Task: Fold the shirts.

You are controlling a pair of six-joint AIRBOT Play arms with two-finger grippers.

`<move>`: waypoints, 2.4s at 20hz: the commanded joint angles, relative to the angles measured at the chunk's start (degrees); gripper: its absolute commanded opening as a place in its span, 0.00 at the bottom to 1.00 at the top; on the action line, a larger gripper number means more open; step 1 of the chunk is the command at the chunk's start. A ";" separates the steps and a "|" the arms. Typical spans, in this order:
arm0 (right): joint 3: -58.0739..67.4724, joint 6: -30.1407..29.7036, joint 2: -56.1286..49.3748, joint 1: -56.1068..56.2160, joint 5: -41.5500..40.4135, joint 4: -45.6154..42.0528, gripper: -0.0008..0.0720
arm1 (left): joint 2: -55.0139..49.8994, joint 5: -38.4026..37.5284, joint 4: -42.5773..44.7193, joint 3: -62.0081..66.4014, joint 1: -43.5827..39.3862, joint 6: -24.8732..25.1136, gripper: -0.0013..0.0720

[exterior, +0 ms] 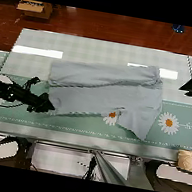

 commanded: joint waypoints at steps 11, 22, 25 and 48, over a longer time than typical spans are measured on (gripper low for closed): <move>-25.20 -3.72 4.20 -3.50 -8.04 -4.13 0.68 | 0.13 -1.66 -2.03 -0.20 1.31 4.13 0.05; -33.22 0.04 4.28 11.80 -22.03 -2.32 0.35 | 0.13 -0.50 -4.70 -0.15 1.33 6.82 0.05; -31.98 -2.71 7.78 12.22 -17.46 -1.95 0.04 | 0.68 -2.23 -8.57 3.04 1.33 8.85 0.05; -9.35 -1.68 -10.29 20.26 -63.80 23.39 0.04 | -12.59 20.06 -14.71 27.78 0.07 5.53 0.05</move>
